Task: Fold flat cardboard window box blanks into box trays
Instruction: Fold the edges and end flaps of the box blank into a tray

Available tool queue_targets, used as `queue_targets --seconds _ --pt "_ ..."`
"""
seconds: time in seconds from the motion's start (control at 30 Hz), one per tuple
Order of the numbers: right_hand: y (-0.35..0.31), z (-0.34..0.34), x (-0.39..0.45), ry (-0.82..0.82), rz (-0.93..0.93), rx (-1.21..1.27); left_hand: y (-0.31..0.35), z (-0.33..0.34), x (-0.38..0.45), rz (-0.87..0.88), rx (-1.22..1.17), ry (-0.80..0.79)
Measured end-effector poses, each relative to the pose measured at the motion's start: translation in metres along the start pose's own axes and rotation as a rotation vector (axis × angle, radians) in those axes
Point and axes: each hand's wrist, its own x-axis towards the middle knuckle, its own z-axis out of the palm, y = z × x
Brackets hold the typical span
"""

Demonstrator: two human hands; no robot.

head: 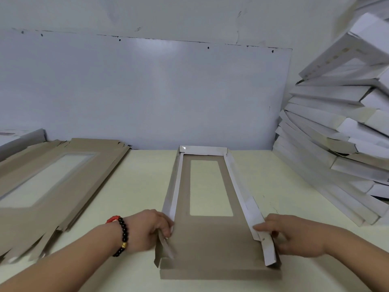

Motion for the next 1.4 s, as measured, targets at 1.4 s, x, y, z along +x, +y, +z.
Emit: queue_targets --seconds 1.4 --pt "-0.002 0.019 -0.016 0.108 -0.29 -0.152 -0.022 0.009 -0.016 0.038 -0.31 -0.148"
